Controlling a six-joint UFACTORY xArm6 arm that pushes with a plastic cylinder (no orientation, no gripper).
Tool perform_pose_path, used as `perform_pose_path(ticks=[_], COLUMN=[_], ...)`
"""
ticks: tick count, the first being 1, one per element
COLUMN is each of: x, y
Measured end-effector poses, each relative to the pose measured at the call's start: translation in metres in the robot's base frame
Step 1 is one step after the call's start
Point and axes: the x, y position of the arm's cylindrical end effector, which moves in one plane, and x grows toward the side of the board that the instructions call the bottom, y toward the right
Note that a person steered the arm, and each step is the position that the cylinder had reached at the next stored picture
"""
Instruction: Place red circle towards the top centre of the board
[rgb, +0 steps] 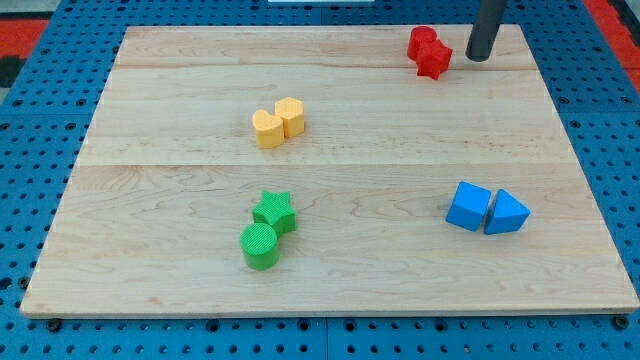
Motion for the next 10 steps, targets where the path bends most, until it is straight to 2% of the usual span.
perform_pose_path(ticks=[2,3,4,8,10], x=[-0.021,-0.025,-0.025,-0.030,-0.036], y=[-0.006,-0.050,-0.122,-0.119,-0.182])
